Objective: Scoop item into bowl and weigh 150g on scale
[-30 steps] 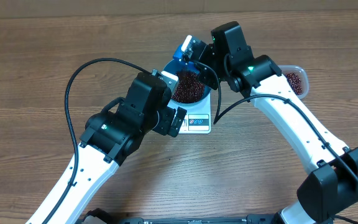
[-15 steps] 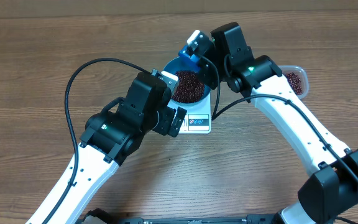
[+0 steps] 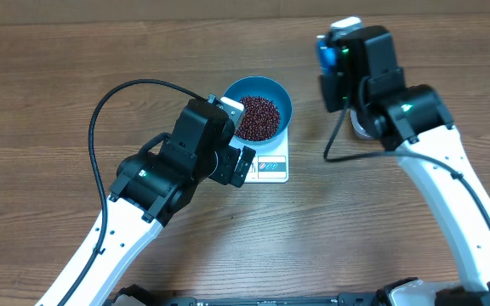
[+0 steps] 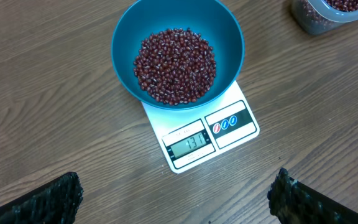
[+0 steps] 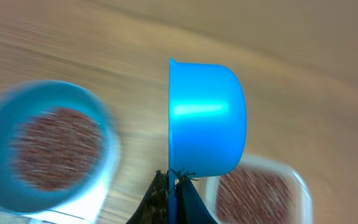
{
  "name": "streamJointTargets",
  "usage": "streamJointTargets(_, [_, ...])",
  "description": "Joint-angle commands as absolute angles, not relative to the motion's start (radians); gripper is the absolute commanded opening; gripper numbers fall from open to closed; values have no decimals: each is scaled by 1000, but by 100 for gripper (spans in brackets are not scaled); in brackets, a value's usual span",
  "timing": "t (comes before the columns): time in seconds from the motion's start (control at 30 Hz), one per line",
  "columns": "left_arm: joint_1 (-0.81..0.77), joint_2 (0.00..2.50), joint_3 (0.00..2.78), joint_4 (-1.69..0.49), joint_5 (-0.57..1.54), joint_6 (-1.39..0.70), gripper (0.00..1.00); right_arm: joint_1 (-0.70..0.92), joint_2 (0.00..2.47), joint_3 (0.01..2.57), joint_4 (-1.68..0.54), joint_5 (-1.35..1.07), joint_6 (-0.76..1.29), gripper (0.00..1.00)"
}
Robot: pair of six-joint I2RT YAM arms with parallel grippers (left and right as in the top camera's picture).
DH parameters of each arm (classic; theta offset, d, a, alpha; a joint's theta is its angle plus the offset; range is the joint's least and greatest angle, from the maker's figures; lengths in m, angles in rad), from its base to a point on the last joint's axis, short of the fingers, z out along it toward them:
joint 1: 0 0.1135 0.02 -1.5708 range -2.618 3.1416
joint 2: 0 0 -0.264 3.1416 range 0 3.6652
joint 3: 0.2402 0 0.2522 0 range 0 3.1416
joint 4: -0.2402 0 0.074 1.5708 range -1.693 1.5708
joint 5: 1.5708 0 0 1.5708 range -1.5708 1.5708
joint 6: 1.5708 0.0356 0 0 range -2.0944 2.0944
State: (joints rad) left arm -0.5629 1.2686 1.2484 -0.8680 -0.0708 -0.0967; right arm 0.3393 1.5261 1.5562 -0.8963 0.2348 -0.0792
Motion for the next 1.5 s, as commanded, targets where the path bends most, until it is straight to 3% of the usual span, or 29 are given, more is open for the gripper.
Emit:
streamJointTargets(0.0, [-563, 1258, 1271, -863, -62, -73, 100, 260, 1551, 1572, -928, 343, 1, 4])
streamJointTargets(0.27, [-563, 1258, 1271, -862, -62, -74, 100, 115, 1661, 1572, -969, 339, 4, 4])
streamJointTargets(0.7, [-563, 1258, 1271, -863, -61, -74, 100, 96, 1851, 1572, -1040, 334, 4, 4])
streamJointTargets(1.17, [-563, 1258, 1271, -863, -61, -74, 99, 70, 1854, 1572, -1073, 25, -7, 4])
streamJointTargets(1.47, [-563, 1258, 1271, -862, -62, -74, 99, -86, 1854, 1572, -1084, -68, -5, 4])
